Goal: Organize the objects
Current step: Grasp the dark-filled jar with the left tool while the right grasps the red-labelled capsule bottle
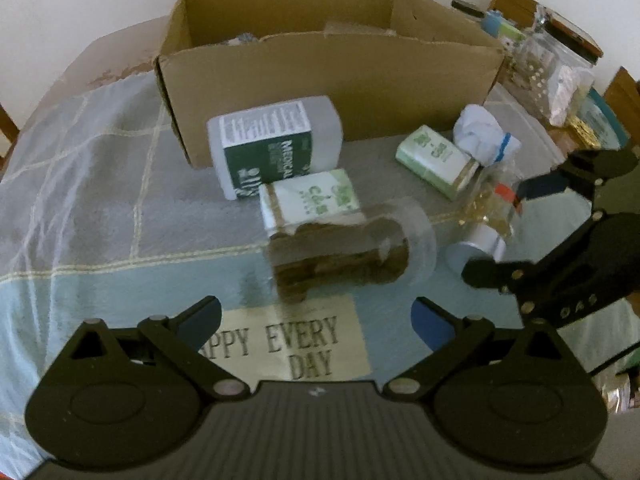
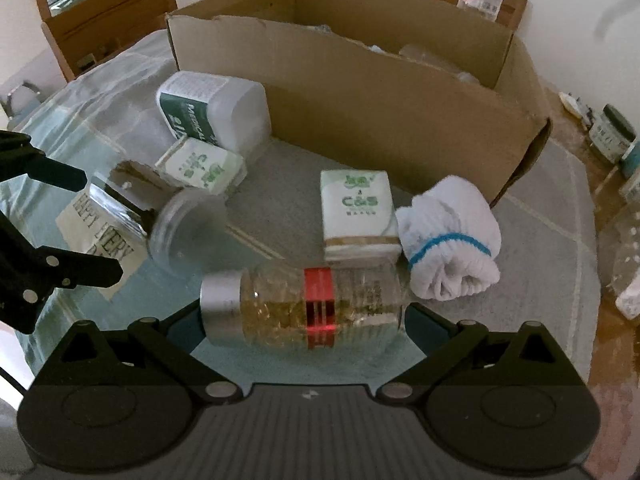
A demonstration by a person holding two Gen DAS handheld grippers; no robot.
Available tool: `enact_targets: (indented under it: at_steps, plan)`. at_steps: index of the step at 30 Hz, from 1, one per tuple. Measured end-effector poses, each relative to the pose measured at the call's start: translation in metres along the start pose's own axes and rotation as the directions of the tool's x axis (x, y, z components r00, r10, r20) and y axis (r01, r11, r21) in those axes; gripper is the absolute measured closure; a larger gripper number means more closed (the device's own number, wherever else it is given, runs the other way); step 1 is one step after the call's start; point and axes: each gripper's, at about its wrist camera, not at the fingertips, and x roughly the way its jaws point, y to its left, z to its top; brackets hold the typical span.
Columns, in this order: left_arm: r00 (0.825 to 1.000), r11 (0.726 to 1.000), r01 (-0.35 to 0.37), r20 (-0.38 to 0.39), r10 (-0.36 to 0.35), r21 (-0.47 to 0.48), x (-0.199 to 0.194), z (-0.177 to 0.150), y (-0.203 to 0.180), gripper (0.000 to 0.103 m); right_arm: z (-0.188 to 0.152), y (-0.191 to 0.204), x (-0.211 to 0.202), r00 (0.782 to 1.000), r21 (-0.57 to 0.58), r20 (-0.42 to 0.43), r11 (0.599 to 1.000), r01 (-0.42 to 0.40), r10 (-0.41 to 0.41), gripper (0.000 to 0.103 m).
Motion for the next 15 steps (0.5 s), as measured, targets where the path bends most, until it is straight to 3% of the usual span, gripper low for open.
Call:
enact_targets:
  at_steps: [9,15]
  plan:
    - [0.997,0.995,-0.065,0.04,0.068,-0.075,0.004,0.011,-0.021,0.002,-0.005,-0.011,0.006,0.998,-0.047,-0.004,0.997,-0.06,0.06,0.0]
    - [0.996,0.987,-0.069,0.046,0.076,-0.146,0.01,0.019,-0.027,0.002,-0.005,-0.011,0.006,0.997,-0.088,0.004,0.993,-0.077,0.078,0.0]
